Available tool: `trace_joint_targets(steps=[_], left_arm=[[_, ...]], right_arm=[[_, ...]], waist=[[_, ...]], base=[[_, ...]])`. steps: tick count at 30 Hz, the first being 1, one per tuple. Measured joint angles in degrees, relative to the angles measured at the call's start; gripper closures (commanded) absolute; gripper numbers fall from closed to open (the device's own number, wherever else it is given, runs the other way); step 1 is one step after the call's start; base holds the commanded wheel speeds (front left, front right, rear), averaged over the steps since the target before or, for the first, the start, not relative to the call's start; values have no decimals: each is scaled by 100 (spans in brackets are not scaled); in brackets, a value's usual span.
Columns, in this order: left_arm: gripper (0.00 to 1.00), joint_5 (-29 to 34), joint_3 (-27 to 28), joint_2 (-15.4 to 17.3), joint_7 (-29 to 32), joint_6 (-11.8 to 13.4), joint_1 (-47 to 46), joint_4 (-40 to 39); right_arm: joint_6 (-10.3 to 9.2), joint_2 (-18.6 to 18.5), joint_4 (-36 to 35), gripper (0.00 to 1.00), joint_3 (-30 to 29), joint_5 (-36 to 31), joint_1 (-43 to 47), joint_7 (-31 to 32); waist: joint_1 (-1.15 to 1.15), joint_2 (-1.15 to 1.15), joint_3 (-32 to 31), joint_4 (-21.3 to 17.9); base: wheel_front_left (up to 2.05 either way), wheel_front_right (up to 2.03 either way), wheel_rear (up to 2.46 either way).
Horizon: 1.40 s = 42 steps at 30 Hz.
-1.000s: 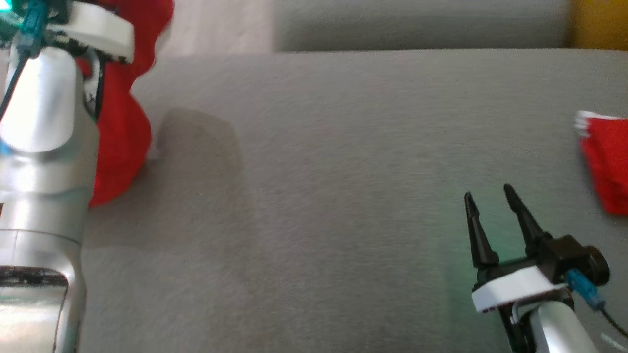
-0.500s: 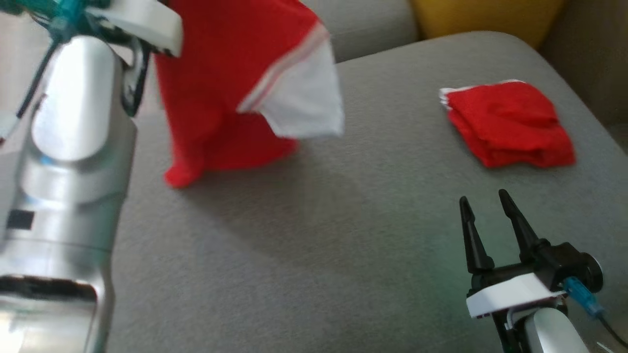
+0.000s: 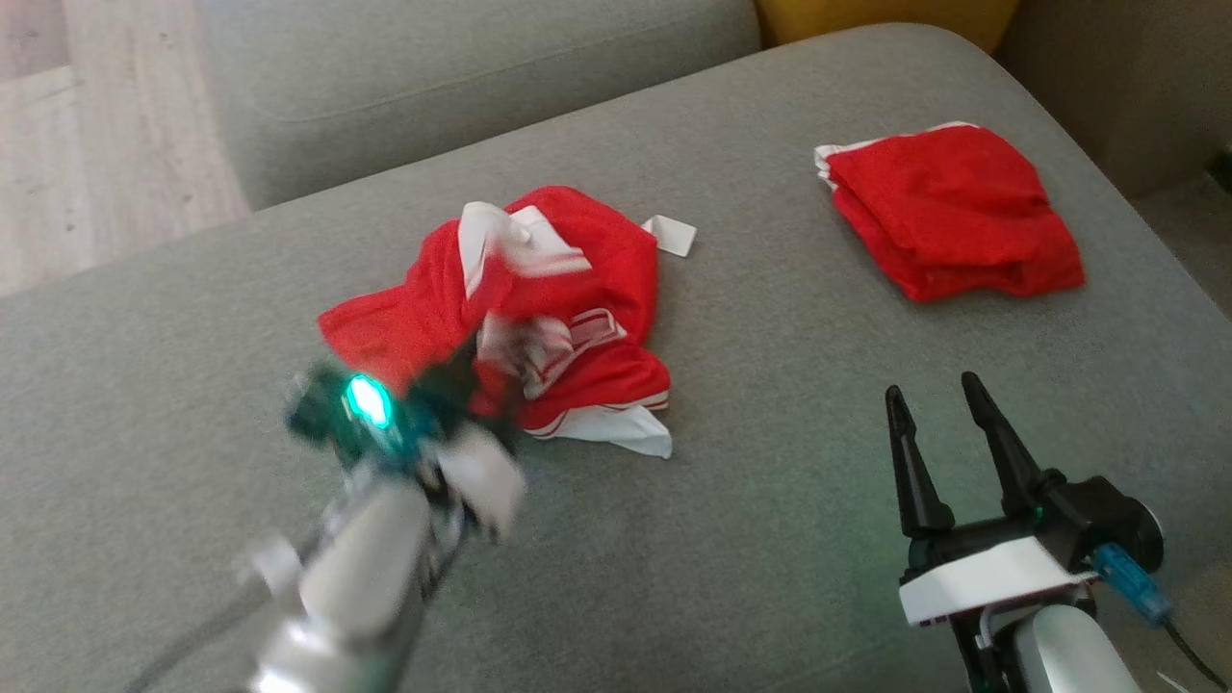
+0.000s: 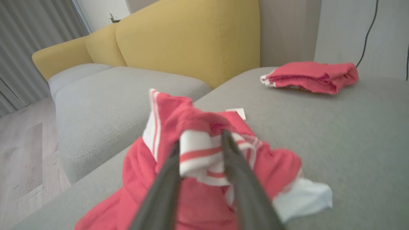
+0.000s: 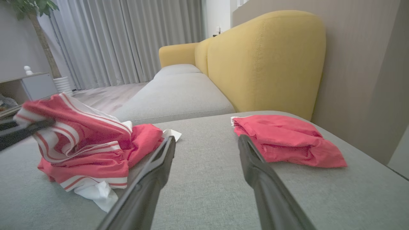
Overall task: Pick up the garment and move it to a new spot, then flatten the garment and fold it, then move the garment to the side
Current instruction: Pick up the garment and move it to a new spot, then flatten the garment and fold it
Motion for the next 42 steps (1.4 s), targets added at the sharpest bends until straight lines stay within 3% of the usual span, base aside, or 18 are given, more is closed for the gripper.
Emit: trace_joint_targets(steps=[6,11,18,28,42], left_arm=[[0,-83,-116,-152,-438,616,860,-176],[0,-268,171,-164,-455,1246,1826,-1582],[0,-266,758,-147,-454,1738,3338,-2636],[0,34,989,-134,-455,1856,4249,-3333],[0,145,1146,-132,-455,1753,4307,-3344]], right_arm=[[1,5,-4,0,27,-2,64,0],[0,15,10,0,149,3,441,0],[0,45,327,0,212,176,607,2],[0,53,461,0,22,196,1061,4],[0,60,466,0,-9,322,1079,5]], waist=[[0,0,-128,313],[-1,0,-267,795],[-1,0,-552,1520],[-1,0,-966,2217],[-1,0,-1102,2303]], base=[[0,0,0],[0,0,0],[0,0,0],[0,0,0],[0,0,0]])
